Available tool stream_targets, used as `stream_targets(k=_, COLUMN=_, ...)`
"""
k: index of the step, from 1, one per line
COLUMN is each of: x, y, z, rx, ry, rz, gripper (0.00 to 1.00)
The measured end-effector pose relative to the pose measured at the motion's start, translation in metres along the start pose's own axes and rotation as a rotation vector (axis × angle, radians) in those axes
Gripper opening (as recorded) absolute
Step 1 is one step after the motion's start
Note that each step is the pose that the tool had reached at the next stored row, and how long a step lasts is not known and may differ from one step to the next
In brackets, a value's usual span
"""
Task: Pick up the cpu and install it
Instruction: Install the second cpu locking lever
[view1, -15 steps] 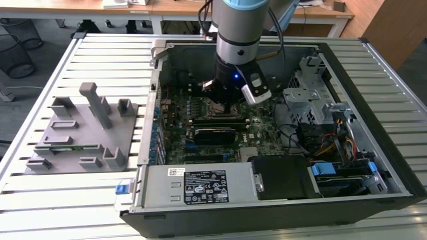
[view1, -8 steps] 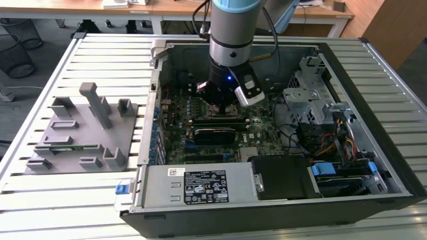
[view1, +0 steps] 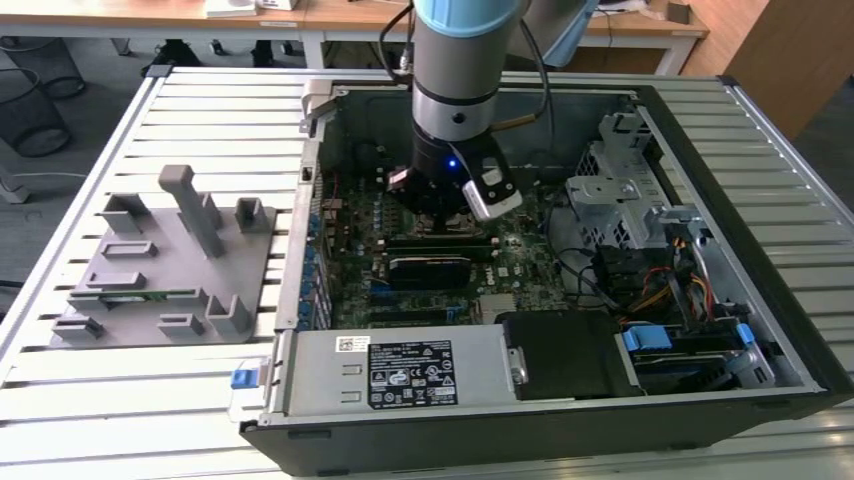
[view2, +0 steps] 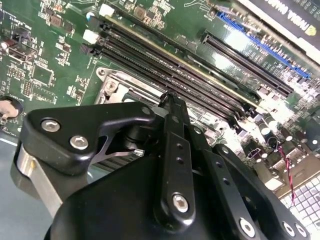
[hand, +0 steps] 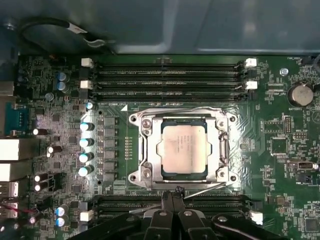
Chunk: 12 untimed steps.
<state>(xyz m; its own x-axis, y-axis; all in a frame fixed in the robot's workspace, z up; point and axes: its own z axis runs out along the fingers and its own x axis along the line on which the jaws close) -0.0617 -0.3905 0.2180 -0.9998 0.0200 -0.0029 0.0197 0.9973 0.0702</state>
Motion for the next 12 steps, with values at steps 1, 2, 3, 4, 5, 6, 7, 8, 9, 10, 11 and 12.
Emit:
stream_targets(k=1, x=0.0001, y=-0.0014, z=-0.0001, rx=-0.0031, ry=0.0001, rz=0.0, gripper=0.11)
stream_targets(k=2, x=0.0002, y=-0.0026, z=-0.0002, rx=-0.0066, ry=0.0002, rz=0.0, gripper=0.11)
stream_targets(k=3, x=0.0003, y=-0.0037, z=-0.0003, rx=-0.0088, ry=0.0003, rz=0.0, gripper=0.11)
stream_targets(k=4, x=0.0005, y=-0.0045, z=-0.0002, rx=-0.0102, ry=0.0002, rz=0.0, gripper=0.11)
stream_targets(k=5, x=0.001, y=-0.0052, z=-0.0002, rx=-0.0119, ry=0.0002, rz=0.0, gripper=0.11)
stream_targets(k=6, x=0.0017, y=-0.0058, z=-0.0002, rx=-0.0148, ry=0.0003, rz=0.0, gripper=0.11)
stream_targets(k=7, x=0.0026, y=-0.0064, z=-0.0001, rx=-0.0184, ry=0.0004, rz=0.0, gripper=0.11)
stream_targets(k=8, x=0.0035, y=-0.0069, z=-0.0001, rx=-0.0218, ry=0.0005, rz=0.0, gripper=0.11)
stream_targets(k=9, x=0.0045, y=-0.0074, z=0.0, rx=-0.0259, ry=0.0005, rz=0.0, gripper=0.11)
stream_targets(k=10, x=0.0055, y=-0.0078, z=0.0001, rx=-0.0297, ry=0.0006, rz=0.0, gripper=0.11)
stream_targets(k=11, x=0.0067, y=-0.0082, z=0.0003, rx=-0.0337, ry=0.0007, rz=0.0, gripper=0.11)
stream_targets(k=12, x=0.0077, y=-0.0084, z=0.0007, rx=-0.037, ry=0.0008, rz=0.0, gripper=0.11)
